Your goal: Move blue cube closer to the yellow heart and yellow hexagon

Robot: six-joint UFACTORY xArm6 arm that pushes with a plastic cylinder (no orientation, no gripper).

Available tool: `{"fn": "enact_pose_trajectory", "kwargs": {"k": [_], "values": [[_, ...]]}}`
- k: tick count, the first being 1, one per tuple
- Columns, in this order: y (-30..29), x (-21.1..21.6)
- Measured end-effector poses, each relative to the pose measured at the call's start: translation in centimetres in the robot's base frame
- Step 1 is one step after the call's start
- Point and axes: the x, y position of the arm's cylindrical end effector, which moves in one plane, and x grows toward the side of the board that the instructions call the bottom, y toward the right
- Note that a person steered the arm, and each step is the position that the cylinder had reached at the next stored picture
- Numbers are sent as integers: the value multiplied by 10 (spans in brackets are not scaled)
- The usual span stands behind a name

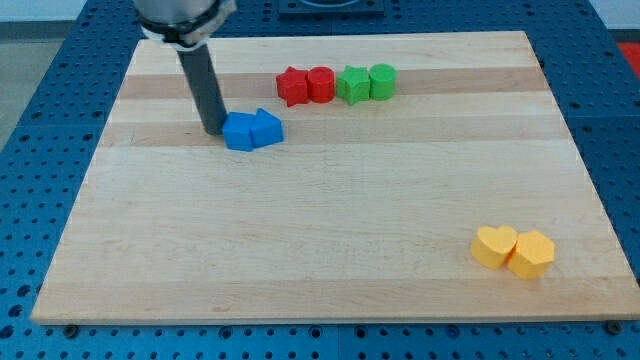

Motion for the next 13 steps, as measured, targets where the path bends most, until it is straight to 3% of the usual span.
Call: {"fn": "enact_pose_trajectory", "kwargs": {"k": [5,10,13], "values": [[175,30],[221,140],[278,142]]}}
